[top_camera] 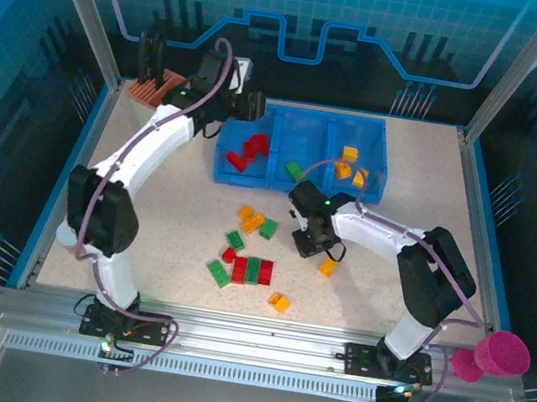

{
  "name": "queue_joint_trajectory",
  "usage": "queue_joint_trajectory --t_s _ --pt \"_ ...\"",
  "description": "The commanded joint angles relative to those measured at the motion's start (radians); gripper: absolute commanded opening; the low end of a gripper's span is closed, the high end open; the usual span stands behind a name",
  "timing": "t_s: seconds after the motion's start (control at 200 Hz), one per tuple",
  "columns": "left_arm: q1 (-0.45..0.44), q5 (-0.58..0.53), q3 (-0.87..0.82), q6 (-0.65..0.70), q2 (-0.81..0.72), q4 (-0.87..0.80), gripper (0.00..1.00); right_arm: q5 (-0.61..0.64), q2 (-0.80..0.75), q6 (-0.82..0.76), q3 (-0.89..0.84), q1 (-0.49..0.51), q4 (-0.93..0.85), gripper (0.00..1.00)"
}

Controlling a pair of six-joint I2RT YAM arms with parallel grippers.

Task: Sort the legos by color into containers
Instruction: Pick up the lego from the bottom-center of the table, then place the lego in the container.

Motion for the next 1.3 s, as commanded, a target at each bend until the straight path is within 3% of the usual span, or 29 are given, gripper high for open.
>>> queue_joint_trajectory --t_s 0.0,0.39,0.861,1.296 --pt "0.0 -0.008 -0.1 0.062 -0.17 0.008 0.58 0.02 -0.017 -0.06 0.13 -0.017 -0.022 0.3" --pt "0.003 -0.063 -0.422 0.143 -0.568 -0.043 0.73 0.032 0.257 -0.145 0.568 -0.128 0.055 0.31" --pt "0.007 -0.046 -0.52 0.194 -0.698 -0.2 0.77 0.059 0.71 -0.17 1.067 -0.155 -0.049 0.33" --pt "0.007 -0.011 -0.553 0.196 -0.66 -0.217 0.76 0.038 0.711 -0.152 1.066 -0.176 -0.029 0.5"
